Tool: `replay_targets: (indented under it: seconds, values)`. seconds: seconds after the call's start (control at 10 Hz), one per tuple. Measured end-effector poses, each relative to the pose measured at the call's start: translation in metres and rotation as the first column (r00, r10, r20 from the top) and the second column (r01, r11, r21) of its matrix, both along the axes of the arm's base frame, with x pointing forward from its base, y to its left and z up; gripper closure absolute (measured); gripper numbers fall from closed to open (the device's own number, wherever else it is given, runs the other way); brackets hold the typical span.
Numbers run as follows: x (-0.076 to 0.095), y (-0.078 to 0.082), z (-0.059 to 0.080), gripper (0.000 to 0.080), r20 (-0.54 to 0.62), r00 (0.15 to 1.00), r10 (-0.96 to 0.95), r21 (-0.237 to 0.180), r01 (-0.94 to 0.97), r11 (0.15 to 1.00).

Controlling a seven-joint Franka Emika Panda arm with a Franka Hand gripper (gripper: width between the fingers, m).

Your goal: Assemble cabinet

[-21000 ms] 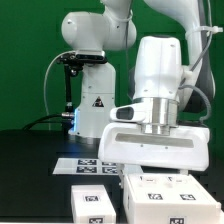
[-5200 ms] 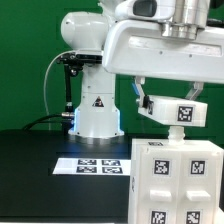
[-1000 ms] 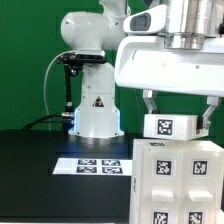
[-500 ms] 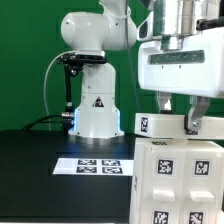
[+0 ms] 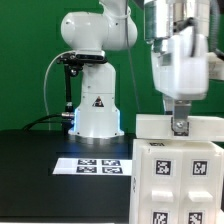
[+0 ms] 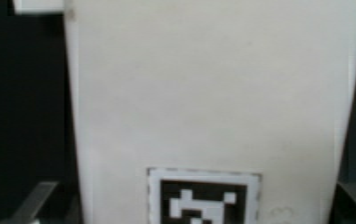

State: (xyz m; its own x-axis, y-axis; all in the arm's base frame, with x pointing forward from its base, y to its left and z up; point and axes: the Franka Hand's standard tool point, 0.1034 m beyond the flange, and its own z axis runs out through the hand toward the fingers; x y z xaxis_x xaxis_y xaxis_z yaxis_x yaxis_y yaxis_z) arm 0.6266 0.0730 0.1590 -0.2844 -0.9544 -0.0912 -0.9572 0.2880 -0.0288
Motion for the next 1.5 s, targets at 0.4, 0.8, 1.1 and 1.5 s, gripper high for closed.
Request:
replay_targets:
  seconds: [0.4, 0.8, 1.1, 1.5]
  values:
    - [-0.002, 0.006, 0.005, 0.0049, 0.012, 0.991, 0.136, -0.001, -0.136, 0.991]
    - [-0.003, 0.020, 0.030, 0.0003, 0.070, 0.880, 0.470, -0.013, -0.470, 0.883]
    - [-0.001, 0.020, 0.029, 0.0002, 0.086, 0.634, 0.769, -0.070, -0.766, 0.639]
    - [0.007, 0.017, 0.026, 0.0002, 0.067, 0.166, 0.984, -0.155, -0.972, 0.175]
